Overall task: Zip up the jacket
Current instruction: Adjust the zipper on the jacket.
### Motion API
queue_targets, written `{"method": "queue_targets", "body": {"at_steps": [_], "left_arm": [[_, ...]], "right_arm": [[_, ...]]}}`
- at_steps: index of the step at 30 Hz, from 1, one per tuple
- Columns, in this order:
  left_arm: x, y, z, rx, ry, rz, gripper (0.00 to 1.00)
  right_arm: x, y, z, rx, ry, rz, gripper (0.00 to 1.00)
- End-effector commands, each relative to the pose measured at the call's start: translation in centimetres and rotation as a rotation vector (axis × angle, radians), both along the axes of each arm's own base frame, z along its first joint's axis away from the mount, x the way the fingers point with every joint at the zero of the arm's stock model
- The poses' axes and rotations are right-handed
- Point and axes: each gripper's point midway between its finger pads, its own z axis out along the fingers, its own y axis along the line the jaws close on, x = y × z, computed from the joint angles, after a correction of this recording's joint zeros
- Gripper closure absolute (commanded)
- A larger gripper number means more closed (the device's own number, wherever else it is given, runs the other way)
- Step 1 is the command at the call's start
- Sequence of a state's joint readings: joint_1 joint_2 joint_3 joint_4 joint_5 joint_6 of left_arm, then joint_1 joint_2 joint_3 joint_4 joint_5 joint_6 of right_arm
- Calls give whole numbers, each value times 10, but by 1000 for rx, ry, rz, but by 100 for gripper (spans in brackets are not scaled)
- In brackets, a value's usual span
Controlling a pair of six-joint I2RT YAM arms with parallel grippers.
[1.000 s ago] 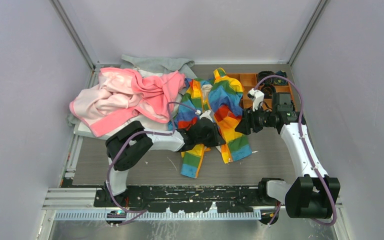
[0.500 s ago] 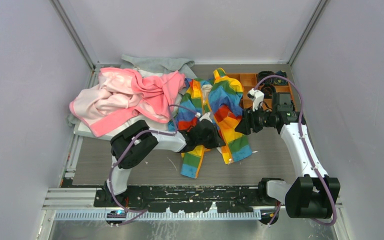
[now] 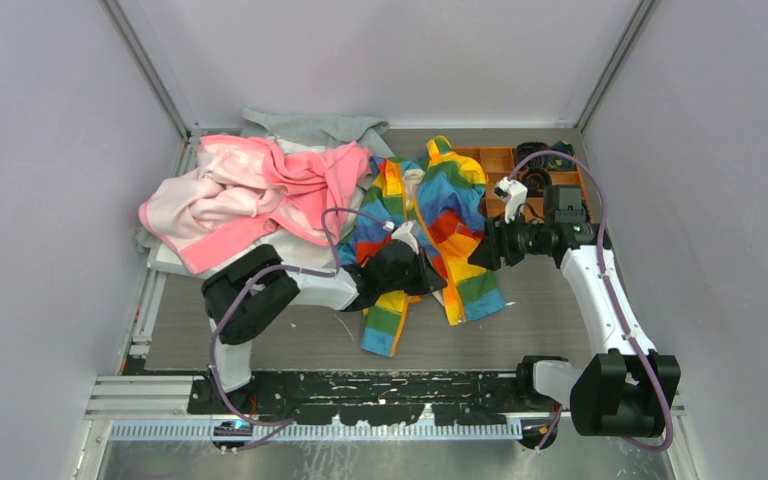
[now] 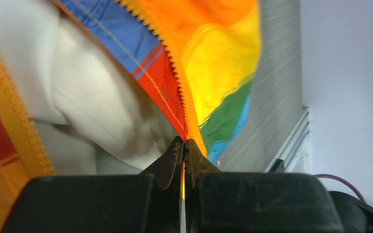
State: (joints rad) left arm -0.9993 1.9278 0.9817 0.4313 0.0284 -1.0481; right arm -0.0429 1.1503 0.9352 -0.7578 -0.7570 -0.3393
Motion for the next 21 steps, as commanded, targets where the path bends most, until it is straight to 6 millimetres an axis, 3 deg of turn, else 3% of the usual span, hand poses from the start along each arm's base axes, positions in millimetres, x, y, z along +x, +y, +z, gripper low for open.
{"method": "queue_targets", "body": {"at_steps": [1,9,21], "left_arm": [[10,-8,80,-184,-215,-26,100],[4,-5,94,-221,-285,-88,100],[5,-1,98,-261,-267,-118,100]], "right_arm": [[-4,12,16,67,-32,66,41],[-11,23,-4,92,81,132,41],[1,25,-40,-180,-61,184,41]]}}
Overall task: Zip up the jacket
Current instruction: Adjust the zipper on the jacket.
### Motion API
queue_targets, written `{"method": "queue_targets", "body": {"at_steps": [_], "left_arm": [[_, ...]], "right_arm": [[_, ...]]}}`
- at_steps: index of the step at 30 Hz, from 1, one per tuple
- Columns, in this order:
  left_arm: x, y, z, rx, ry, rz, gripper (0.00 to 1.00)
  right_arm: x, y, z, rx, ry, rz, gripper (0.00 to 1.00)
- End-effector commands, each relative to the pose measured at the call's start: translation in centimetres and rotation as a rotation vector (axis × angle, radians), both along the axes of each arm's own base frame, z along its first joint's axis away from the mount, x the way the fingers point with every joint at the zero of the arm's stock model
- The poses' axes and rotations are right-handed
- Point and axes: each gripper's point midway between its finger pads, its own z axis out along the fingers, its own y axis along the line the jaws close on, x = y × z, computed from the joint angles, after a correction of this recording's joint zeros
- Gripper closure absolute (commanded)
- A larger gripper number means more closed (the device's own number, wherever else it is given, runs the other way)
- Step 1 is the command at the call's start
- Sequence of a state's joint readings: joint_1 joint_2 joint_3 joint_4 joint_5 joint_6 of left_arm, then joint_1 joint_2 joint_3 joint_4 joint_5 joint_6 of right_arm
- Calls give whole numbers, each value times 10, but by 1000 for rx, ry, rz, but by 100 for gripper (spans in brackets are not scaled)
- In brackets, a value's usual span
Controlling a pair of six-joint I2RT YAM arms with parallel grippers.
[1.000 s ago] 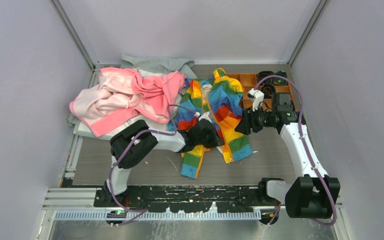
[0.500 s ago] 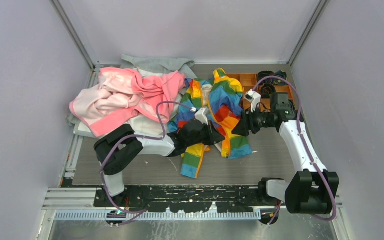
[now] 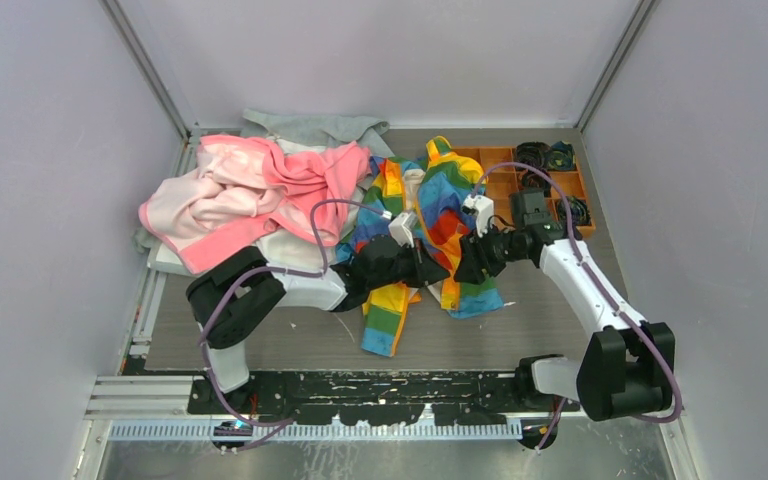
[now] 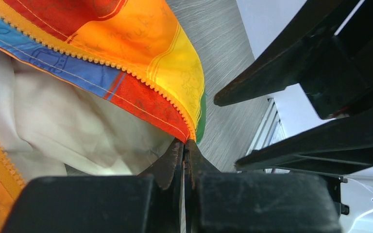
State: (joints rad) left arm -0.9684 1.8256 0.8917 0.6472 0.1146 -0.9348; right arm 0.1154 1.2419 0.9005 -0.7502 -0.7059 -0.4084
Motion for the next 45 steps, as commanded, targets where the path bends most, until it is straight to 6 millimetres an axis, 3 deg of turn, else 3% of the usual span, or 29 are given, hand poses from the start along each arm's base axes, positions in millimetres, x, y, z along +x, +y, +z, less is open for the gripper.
{"method": "queue_targets", "body": {"at_steps": [1,10,19,23,29,38,42,45], "left_arm": [[2,-4,41,-110,-75,-32,100],[-2,-8,46,-160,-60,-71,100],[0,-4,43,-181,-45,-58,99],[3,5,39,-162,-51,-30,87],[0,16,35,-119,-70,-15,72],[-13,28,29,-43,-68,-1,64],[-23,33,28,42,-78,28,63],[-23,48,28,131,-114,82,62]], "right_arm": [[19,-5,-6,-120,-149,20,42],[26,-1,-19,-172,-150,35,50],[24,10,-18,-128,-90,57,85],[22,13,-12,-104,-96,63,92],[20,14,-4,-83,-102,66,95],[22,10,-7,-110,-70,49,94],[12,11,-16,-111,-25,94,76],[12,10,-29,-157,-5,97,74]]}}
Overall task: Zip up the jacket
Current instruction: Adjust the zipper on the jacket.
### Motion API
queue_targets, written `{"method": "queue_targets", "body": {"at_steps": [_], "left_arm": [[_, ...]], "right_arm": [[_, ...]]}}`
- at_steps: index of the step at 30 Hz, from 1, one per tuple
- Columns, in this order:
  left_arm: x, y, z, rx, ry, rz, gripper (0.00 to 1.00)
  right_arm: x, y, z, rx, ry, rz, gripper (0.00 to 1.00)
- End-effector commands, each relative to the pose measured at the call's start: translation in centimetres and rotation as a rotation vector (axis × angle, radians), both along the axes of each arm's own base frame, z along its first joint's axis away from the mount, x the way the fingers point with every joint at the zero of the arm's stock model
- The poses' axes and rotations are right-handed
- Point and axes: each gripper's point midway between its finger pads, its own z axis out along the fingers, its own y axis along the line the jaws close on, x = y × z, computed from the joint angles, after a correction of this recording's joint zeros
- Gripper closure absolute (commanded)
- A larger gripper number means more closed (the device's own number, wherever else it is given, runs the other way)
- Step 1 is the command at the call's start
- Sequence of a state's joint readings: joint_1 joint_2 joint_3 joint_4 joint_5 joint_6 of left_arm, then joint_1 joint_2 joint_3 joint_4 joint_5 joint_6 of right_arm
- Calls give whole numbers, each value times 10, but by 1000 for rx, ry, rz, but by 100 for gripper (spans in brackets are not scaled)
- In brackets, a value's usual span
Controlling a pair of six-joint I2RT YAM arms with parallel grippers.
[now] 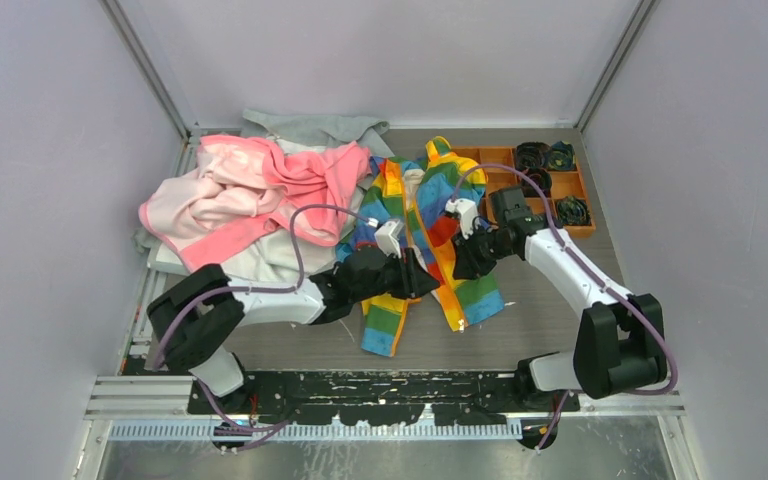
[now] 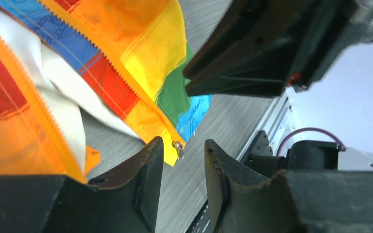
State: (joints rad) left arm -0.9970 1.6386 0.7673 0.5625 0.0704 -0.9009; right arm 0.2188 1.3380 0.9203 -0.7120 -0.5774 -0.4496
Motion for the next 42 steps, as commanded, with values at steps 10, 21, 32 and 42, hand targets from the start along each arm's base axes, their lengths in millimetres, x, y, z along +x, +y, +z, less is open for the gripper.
{"method": "queue_targets", "body": {"at_steps": [10,21,32,42], "left_arm": [[24,110,78,158,-248,402,24],[6,121,87,-40,-216,383,5],[-6,98,74,-65,-118,288,19],[-12,87,59,-68,-68,244,25]], "right_arm": [[15,6,-37,-255,-61,24,63],[10,10,-58,-373,-50,75,61],[3,20,-67,-426,-45,116,60],[7,23,-49,-420,-111,100,91]]}}
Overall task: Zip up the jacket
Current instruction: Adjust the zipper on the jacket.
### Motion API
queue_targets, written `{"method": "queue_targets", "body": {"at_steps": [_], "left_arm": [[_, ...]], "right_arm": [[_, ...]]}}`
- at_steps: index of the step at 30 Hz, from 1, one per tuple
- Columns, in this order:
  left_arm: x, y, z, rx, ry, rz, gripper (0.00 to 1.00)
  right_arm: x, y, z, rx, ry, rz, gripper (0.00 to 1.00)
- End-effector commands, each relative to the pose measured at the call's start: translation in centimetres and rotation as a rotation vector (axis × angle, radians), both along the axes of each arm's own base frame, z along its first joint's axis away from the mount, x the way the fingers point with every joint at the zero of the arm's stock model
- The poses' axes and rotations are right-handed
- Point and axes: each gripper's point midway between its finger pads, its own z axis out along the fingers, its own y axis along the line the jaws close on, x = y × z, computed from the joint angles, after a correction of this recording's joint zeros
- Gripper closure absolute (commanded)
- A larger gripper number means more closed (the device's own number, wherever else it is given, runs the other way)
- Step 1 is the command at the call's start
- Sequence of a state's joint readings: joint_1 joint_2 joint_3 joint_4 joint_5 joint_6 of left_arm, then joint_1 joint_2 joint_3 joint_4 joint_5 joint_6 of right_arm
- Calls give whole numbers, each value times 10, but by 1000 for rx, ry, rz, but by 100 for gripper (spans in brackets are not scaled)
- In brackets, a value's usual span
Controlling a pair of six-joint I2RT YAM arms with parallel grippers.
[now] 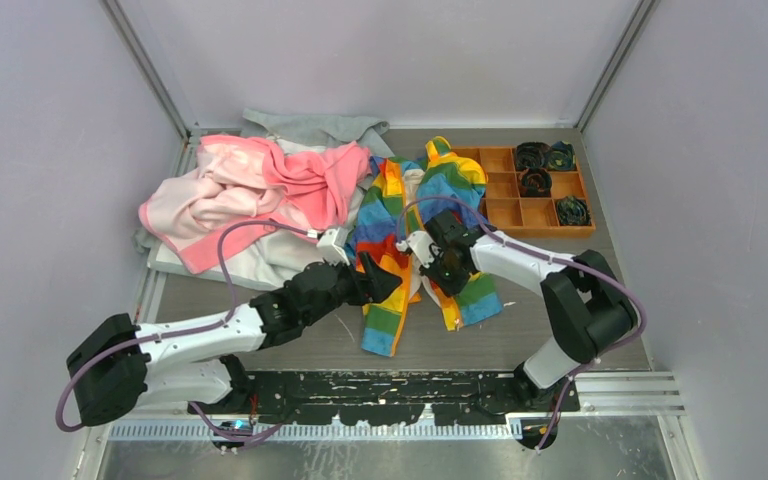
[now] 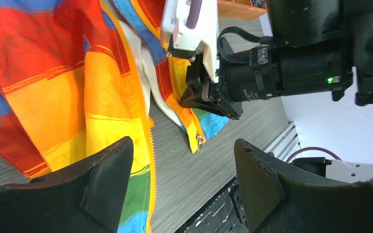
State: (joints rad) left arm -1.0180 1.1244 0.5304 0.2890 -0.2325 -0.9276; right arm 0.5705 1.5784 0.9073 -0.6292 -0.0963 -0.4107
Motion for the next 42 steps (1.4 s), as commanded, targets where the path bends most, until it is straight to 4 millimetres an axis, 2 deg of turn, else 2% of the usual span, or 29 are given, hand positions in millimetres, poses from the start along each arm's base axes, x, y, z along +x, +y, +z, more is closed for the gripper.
{"method": "queue_targets", "body": {"at_steps": [1,5,11,18,23,31,37,42], "left_arm": [[0,-20,20,-96,-16,-50,25],[-6,-34,15,-110,-6,-117,26],[-9,-56,-5,-94,26,-173,24],[-8,-92,-15,-77,33,-247,23],[-5,-110,-25,-61,49,-254,23],[-3,-130,-47,-48,97,-265,34],[-6,-145,-49,-81,112,-315,40],[-4,-150,-51,-81,116,-318,43]], "right_arm": [[18,10,37,87,-111,-17,93],[16,10,54,180,-97,-40,97],[11,11,71,296,-63,-58,98],[8,14,82,358,-56,-54,98],[9,14,88,381,-62,-64,98],[10,13,93,416,-54,-91,98],[9,15,96,442,-37,-96,98],[7,15,96,449,-32,-95,99]]}}
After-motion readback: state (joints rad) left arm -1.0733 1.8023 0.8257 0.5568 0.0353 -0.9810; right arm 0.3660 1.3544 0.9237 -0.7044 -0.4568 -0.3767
